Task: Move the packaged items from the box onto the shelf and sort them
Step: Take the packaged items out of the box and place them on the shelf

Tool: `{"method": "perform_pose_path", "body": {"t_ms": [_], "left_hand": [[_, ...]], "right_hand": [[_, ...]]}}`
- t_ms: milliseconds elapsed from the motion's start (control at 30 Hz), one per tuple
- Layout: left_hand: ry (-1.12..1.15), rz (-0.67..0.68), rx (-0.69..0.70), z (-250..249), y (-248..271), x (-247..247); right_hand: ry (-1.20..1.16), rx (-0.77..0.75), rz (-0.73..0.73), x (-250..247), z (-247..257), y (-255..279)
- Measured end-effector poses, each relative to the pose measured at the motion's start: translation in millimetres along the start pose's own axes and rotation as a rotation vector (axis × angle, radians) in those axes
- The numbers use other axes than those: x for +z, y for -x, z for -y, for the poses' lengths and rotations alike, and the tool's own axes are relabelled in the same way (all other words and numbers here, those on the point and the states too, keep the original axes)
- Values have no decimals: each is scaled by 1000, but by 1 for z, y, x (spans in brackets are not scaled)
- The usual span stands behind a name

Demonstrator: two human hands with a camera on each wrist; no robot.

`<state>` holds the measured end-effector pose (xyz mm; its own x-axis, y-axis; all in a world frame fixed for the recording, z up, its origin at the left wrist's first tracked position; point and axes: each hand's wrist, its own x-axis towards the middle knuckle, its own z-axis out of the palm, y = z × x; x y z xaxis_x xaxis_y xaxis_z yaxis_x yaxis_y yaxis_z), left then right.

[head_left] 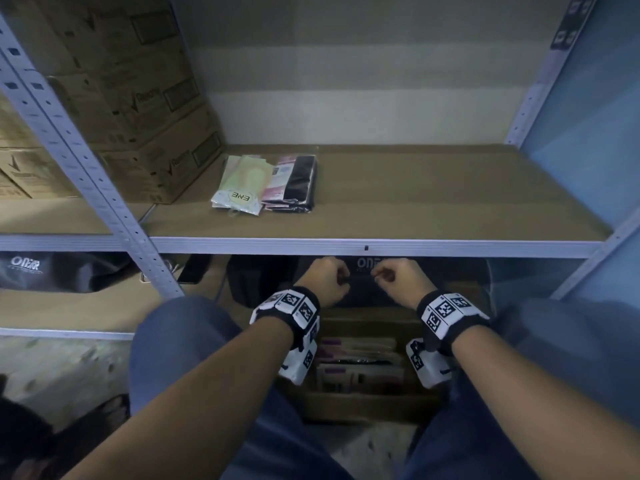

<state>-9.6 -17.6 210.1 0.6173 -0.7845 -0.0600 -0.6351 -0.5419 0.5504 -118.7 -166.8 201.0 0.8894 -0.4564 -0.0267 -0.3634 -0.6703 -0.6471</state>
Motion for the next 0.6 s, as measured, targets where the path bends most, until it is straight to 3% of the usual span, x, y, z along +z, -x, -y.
{"method": "perform_pose_path", "body": {"t_ms": [367, 600], "left_hand": [[-88, 322, -277, 56, 9, 87], [-148, 504, -288, 74, 9, 111]], "right_hand": [[205, 161, 310, 58, -50, 11], [275, 285, 508, 103, -80, 7]]}}
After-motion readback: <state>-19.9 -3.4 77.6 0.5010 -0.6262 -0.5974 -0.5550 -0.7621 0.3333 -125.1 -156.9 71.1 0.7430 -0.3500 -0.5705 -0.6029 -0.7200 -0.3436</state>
